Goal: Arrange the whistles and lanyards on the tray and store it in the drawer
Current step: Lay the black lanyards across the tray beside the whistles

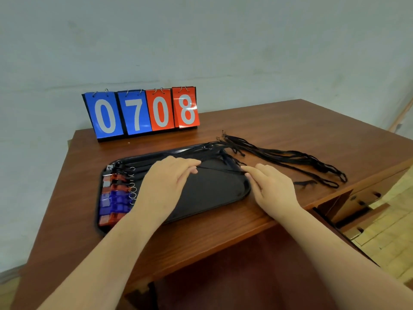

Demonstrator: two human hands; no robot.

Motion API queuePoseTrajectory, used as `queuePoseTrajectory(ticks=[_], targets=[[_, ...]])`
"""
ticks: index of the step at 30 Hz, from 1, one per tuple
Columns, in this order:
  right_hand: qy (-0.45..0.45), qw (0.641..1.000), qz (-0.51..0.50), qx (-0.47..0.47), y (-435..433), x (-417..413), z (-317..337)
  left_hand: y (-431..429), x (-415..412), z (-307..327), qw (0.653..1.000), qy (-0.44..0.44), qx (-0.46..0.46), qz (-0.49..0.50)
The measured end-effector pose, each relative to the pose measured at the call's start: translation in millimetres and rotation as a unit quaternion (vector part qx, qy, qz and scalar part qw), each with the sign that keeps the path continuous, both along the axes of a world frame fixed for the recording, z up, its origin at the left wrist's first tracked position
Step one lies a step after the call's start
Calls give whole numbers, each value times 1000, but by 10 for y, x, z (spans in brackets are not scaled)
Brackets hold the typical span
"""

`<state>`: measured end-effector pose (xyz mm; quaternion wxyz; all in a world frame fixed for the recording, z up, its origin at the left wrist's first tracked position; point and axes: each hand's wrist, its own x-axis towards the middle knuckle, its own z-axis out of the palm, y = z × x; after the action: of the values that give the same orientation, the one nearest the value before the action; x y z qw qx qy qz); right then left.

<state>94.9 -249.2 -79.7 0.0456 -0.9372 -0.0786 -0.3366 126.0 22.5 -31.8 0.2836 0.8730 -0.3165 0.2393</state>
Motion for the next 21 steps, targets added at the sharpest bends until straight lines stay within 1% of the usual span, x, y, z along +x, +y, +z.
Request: queuePoseTrajectory(ticks=[2, 4, 10, 11, 13, 14, 18, 21], targets=[[15, 1000, 0, -17, 7, 43, 10, 202, 24, 54, 999, 32, -10, 37], [34, 999, -4, -7, 10, 94, 14, 411, 85, 129, 997, 52, -25, 61], [73, 990, -44, 109, 122, 432, 145, 915, 345, 306, 989, 68, -20, 126], [90, 985, -39, 145, 131, 515, 152, 955, 378, 300, 989, 69, -25, 132], [132, 961, -8, 245, 147, 658, 149, 1020, 427, 234, 987, 67, -47, 141], [142, 950, 6, 279, 149, 714, 140, 1051, 447, 179, 985, 65, -59, 146], [156, 928, 21, 338, 127, 835, 79, 1136, 500, 16, 984, 65, -80, 144], [138, 922, 29, 361, 74, 871, 14, 1155, 531, 9, 986, 53, -72, 140]])
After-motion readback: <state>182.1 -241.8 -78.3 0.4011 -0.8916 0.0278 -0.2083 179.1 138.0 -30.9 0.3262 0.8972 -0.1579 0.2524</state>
